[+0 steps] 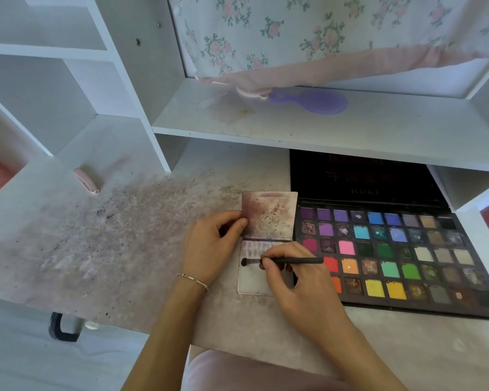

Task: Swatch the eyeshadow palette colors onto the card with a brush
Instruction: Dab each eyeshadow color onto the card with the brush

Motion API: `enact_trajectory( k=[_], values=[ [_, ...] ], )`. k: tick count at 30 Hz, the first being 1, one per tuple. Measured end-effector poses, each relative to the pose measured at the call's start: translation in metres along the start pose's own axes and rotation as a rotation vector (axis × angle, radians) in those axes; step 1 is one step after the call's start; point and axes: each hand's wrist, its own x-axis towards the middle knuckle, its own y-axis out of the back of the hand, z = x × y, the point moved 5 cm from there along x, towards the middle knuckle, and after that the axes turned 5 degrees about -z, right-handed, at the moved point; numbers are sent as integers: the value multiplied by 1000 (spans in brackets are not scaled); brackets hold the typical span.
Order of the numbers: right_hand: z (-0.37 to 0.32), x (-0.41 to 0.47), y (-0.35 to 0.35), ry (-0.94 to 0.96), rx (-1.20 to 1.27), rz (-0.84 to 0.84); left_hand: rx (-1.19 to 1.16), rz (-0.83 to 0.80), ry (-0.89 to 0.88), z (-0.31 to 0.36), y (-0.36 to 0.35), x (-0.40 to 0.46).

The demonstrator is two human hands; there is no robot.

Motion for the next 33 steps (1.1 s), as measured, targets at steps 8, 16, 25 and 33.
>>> enact_trajectory(
  k=[8, 16, 25, 33],
  values=[
    [1, -1, 0, -3, 6, -2, -2, -3, 10, 0, 0, 0],
    [0, -1, 0, 8, 4, -1, 3, 4, 18, 0, 0, 0],
    [1, -1, 2, 33, 24, 47, 5, 19, 2, 1, 1, 0],
    [3, -7, 23, 89, 271, 292, 9, 14, 20, -3, 0, 2]
  ],
)
